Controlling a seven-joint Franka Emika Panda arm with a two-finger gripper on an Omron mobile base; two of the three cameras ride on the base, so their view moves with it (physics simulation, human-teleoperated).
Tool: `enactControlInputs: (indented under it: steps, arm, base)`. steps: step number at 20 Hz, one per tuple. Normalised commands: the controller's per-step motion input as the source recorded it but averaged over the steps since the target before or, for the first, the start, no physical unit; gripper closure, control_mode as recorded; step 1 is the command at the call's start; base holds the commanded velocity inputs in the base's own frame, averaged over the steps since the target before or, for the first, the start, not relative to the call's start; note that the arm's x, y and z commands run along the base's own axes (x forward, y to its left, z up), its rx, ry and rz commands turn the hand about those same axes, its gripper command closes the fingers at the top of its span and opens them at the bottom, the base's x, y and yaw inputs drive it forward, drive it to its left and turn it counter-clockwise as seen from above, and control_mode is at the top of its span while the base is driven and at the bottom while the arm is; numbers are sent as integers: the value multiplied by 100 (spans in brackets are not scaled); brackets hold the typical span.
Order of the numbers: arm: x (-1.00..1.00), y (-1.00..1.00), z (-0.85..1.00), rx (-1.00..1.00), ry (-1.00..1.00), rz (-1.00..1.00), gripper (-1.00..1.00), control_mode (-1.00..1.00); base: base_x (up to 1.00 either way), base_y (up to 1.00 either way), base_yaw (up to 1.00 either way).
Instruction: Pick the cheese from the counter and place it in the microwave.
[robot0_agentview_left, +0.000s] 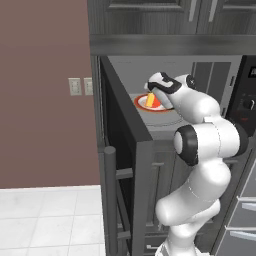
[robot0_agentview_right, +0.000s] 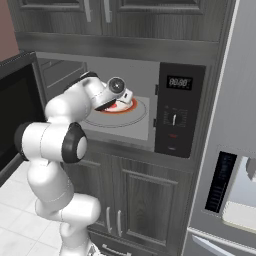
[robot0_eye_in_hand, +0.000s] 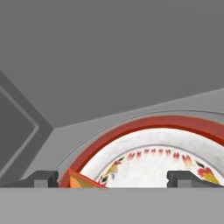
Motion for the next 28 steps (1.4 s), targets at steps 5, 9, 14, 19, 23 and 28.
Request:
enactControlInputs:
  steps: [5,9,14,19,23,28]
  arm:
    - [-17,0,20,0,-9,-1,-100,-100]
    - [-47,0,13,0,-11,-1,-100,-100]
    - [-29,0,2,0,-4,-2,-100,-100]
    - [-23,0,41,0,-1,-1,-100,-100]
    - [-46,0,55,0,1,-1,-100,-100]
    - [-54,-18,60,0,10,-1,-100,-100]
  base:
    - [0,0,0]
    - [0,0,0]
    - [0,0,0]
    - [0,0,0]
    - [0,0,0]
    - [0,0,0]
